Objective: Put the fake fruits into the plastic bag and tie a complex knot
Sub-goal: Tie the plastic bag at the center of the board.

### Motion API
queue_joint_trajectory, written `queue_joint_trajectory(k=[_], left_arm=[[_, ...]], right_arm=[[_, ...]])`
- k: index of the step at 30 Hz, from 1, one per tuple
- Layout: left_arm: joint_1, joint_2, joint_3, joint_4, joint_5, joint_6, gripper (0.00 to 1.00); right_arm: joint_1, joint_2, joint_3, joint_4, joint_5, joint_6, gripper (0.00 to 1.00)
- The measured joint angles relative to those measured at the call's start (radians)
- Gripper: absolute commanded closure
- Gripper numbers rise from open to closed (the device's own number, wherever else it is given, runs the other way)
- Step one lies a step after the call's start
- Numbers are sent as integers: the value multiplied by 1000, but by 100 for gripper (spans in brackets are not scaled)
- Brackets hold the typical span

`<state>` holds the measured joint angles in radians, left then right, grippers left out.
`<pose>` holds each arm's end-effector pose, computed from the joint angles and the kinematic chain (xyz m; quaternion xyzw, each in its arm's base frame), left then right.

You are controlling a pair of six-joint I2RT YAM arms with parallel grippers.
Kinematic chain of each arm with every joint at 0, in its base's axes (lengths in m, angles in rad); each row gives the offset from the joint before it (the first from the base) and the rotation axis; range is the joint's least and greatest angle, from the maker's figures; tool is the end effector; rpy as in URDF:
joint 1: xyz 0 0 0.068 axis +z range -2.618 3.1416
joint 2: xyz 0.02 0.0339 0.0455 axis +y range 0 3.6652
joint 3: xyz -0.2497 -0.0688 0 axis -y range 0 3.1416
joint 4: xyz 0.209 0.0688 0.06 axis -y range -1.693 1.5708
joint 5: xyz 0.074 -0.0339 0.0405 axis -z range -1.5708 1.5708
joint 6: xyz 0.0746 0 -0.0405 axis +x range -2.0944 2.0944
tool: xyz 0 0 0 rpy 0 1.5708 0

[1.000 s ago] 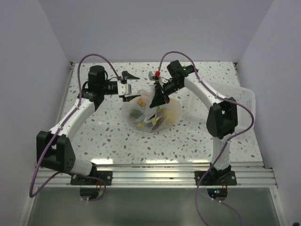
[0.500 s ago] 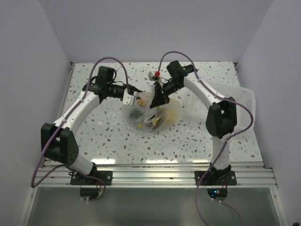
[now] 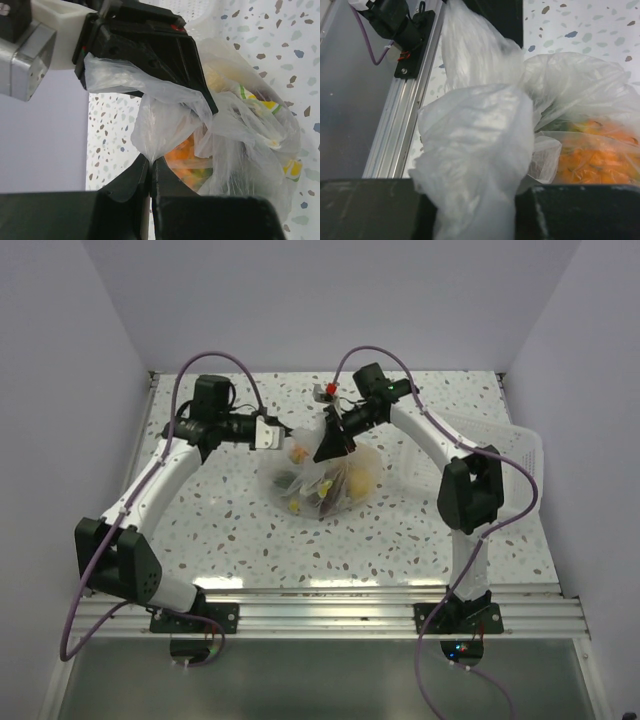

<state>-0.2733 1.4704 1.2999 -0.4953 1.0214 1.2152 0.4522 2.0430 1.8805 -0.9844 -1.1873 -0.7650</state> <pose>0.2716 -0.1422 0.3158 0.6887 0.4324 -0.2187 0.5394 0.3219 0.2333 0.2684 -0.5598 0.5976 0.5130 0.2574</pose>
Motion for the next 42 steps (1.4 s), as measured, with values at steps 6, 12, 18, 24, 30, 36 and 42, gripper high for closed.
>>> queue_joint_trajectory(k=[6,12,18,24,30,36,42], left_arm=[[18,-14,10,-4,-5,-148,100],[-14,-14,-6,-8,-6,-358,100],[-113,-18,-187,116,-43,-624,100],[-184,8,-273,322,-163,-825,100],[-225,135,-276,487,-377,-966,100],[-248,172,-270,550,-557,-1023,100],[-243,171,-307,561,-673,-1043,100]], right_arm=[[-7,0,-19,115,14,119,100],[-5,-26,-144,362,38,372,100],[-4,-100,-307,576,129,608,100],[4,-120,-348,661,182,721,100],[-7,-120,-352,676,243,753,100],[-25,-120,-356,663,292,722,70],[-50,-124,-330,566,282,616,18]])
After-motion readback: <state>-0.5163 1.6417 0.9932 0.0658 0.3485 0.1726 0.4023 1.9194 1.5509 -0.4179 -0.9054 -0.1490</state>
